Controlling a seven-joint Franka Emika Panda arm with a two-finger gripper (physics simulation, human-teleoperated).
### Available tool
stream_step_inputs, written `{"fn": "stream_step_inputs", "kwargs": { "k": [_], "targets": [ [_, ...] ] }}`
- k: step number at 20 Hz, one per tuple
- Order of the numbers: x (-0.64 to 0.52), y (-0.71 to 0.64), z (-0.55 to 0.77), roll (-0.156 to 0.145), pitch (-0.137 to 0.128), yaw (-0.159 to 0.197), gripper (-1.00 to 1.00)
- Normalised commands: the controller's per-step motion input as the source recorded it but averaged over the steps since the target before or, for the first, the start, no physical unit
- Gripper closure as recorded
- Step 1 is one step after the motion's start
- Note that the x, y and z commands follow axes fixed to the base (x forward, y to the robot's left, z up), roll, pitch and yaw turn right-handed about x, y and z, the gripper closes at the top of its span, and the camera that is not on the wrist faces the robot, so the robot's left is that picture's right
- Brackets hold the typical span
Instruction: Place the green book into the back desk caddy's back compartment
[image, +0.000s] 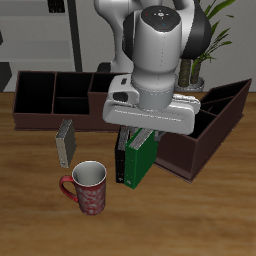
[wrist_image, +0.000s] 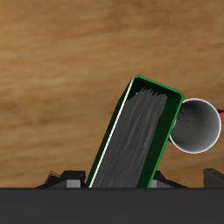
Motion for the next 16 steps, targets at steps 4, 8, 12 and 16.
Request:
{"fn": "stream_step_inputs", "kwargs": {
  "k": [4, 8, 12, 16],
  "targets": [
    [-0.74, -0.42, 0.72, 0.019, -0.078, 0.012, 1.00],
    [-0.68, -0.29, 0.46, 0.056, -0.044, 0.033, 1.00],
    [-0.69, -0.20, 0.30, 0.058, -0.030, 0.062, 1.00],
    [-0.69, -0.20, 0.15, 0.057, -0.042, 0.116, 1.00]
  ]
}}
